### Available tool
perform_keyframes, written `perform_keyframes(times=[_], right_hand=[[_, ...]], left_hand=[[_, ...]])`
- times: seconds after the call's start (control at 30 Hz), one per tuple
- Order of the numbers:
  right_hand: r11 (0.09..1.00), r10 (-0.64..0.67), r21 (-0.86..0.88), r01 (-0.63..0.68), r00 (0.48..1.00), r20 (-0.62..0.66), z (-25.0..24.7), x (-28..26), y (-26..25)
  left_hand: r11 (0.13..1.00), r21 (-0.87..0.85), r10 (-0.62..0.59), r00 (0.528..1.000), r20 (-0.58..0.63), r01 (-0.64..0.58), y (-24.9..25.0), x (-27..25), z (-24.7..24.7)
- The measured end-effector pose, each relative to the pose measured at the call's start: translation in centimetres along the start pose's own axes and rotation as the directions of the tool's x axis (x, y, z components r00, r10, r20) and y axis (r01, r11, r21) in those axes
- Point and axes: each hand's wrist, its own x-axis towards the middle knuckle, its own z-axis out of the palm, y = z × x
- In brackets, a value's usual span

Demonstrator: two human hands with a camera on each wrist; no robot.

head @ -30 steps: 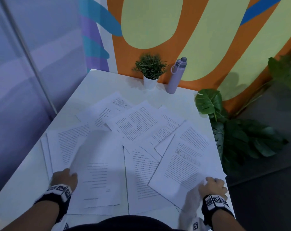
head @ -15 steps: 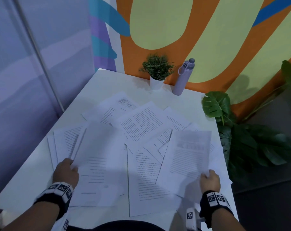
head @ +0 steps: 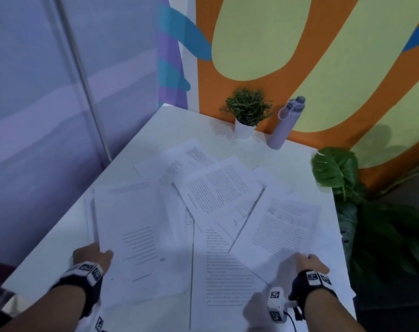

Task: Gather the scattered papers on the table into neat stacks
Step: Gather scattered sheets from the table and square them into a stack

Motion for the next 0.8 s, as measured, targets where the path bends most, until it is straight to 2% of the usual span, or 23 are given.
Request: perform_keyframes(times=[0.1, 0.17, 0.23, 0.3, 0.4, 0.5, 0.53, 0.6, 0.67, 0.8], right_hand=[[0.997, -0.045, 0.066, 0.05, 0.996, -0.075, 0.5, 0.6, 0.1], [0.987, -0.097, 0.114, 0.11, 0.989, -0.111, 0.6, -0.1, -0.1], [0.97, -0.078, 0.218, 0.107, 0.987, -0.138, 0.8, -0.8, -0.2], [0.96, -0.031, 0.273, 0.067, 0.991, -0.134, 0.6, -1.3, 0.0], [0.986, -0.014, 0.162, 0.023, 0.998, -0.055, 0.2, -1.8, 0.7], [0.995, -0.086, 0.053, 0.087, 0.996, -0.026, -0.2, -2.4, 1.9], [0.993, -0.114, 0.016, 0.114, 0.993, -0.016, -0.3, -2.6, 2.2], [0.979, -0.196, -0.055, 0.197, 0.98, 0.019, -0.2, -2.9, 2.9], [0.969, -0.247, -0.015, 0.248, 0.968, 0.038, 0.2, -3.0, 3.7], [0.952, -0.296, 0.101, 0.29, 0.953, 0.059, 0.8, -4.2, 4.2]], left_hand=[[0.997, -0.045, 0.062, 0.99, -0.123, -0.068, -0.8, 0.7, 0.1], [1.0, 0.013, 0.024, 0.991, -0.13, -0.022, -0.8, 0.3, -0.4], [1.0, 0.023, -0.009, 0.997, -0.073, 0.01, -0.8, 0.2, -0.7], [0.999, -0.036, 0.022, 1.0, -0.022, -0.023, -0.5, -0.3, -0.9], [0.99, -0.129, 0.053, 0.996, -0.074, -0.062, -0.3, -0.5, -1.0], [0.957, -0.289, 0.0, 0.991, -0.133, -0.038, 0.1, -0.8, -1.0], [0.952, -0.306, -0.007, 0.994, -0.108, -0.026, 0.1, -0.8, -1.1], [0.976, -0.215, 0.017, 0.999, -0.027, -0.023, 0.0, -1.0, -1.4], [0.988, -0.146, 0.04, 0.999, -0.027, -0.044, -0.4, -1.1, -1.6], [0.979, -0.143, 0.12, 0.974, -0.192, -0.149, -1.6, -1.6, -2.2]])
